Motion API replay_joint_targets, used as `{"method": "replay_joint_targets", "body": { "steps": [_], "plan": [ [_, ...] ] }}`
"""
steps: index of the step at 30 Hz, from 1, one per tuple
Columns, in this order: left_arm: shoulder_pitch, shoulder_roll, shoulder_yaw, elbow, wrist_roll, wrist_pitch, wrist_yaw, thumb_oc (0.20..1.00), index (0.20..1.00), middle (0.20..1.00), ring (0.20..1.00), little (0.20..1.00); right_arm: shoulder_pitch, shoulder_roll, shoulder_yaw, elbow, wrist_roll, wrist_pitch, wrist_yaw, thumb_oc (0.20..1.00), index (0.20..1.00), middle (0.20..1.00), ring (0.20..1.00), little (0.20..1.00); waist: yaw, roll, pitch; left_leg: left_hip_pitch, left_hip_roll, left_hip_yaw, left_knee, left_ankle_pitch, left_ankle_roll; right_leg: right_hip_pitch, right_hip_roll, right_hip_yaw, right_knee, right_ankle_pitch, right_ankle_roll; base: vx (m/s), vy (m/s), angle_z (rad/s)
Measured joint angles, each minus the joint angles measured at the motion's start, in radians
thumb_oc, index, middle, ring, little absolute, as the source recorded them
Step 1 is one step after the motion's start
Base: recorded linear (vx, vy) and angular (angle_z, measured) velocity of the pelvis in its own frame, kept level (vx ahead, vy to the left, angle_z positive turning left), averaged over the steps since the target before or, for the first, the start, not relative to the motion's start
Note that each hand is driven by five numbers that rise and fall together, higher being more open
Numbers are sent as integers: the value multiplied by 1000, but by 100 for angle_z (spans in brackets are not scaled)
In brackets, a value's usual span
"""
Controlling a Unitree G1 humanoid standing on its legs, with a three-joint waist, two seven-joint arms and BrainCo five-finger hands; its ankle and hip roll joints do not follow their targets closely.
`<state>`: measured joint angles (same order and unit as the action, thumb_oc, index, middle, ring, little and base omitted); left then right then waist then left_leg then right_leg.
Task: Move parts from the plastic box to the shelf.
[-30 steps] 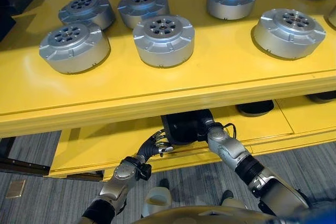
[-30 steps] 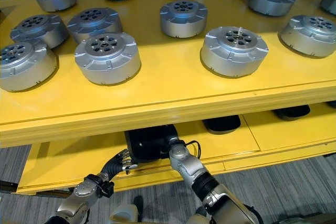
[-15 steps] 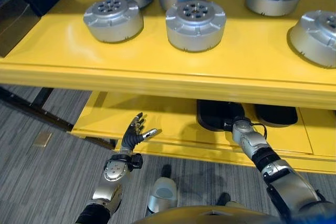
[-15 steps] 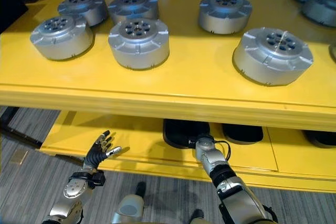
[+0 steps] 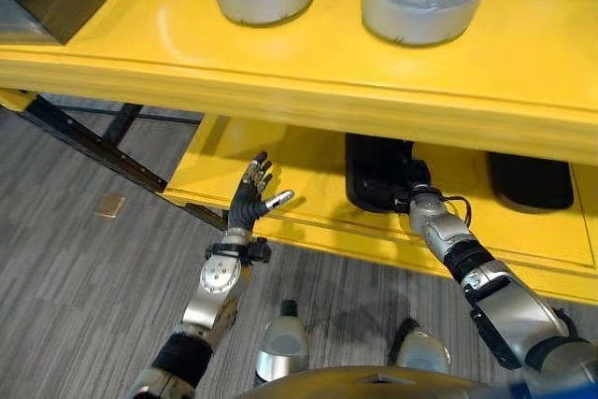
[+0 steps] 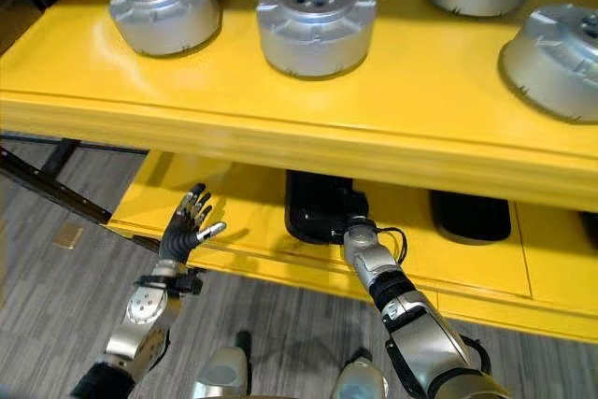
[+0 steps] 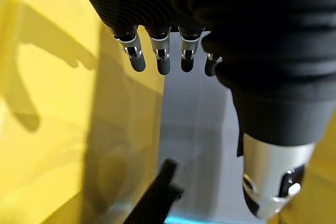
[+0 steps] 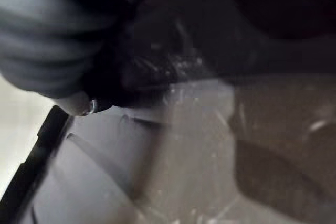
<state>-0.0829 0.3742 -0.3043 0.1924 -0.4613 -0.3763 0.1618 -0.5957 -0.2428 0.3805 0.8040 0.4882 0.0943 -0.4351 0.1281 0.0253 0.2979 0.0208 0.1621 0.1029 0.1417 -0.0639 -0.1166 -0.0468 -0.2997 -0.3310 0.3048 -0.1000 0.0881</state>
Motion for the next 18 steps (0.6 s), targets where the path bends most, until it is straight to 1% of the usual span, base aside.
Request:
{"method": "replay_joint_targets", "body": {
  "steps": [1,3,5,9,13,18],
  "plan": [
    [-8,6,1,-2,0,0,1,1000,1000,1000,1000,1000,4,4,-5,1,1,0,1,200,200,200,200,200,3,-1,-1,4,-3,-3,0,0,1,11,0,1,-11,5,1,64,127,12],
    [13,30,0,-3,-1,-1,7,1000,1000,1000,1000,1000,4,23,-18,23,1,1,9,200,200,200,200,200,11,3,-3,20,-5,-3,-1,-2,4,38,2,2,-35,15,17,44,116,3],
    [41,37,-1,-3,-4,0,14,1000,1000,1000,1000,1000,5,33,-18,51,2,5,8,200,200,200,200,200,18,10,-4,29,-3,-3,-9,-5,11,58,8,3,-51,16,19,5,108,0],
    [79,37,-13,-5,-30,9,11,1000,1000,1000,1000,1000,6,33,-24,55,31,8,-13,200,200,200,200,200,22,11,-5,28,6,-3,-17,4,10,56,19,4,-58,22,20,-10,87,0],
    [94,36,-19,-6,-30,13,11,1000,1000,1000,1000,1000,6,32,-57,56,36,8,-21,200,200,200,200,200,10,12,-6,32,7,-1,-17,12,2,55,21,4,-67,36,27,4,80,-2],
    [111,37,-22,-23,-31,17,1,1000,1000,1000,1000,1000,6,26,-59,57,36,7,-34,200,200,200,200,200,-4,13,-8,33,6,25,-18,11,3,58,30,22,-119,76,22,-9,120,-15]
  ]
}}
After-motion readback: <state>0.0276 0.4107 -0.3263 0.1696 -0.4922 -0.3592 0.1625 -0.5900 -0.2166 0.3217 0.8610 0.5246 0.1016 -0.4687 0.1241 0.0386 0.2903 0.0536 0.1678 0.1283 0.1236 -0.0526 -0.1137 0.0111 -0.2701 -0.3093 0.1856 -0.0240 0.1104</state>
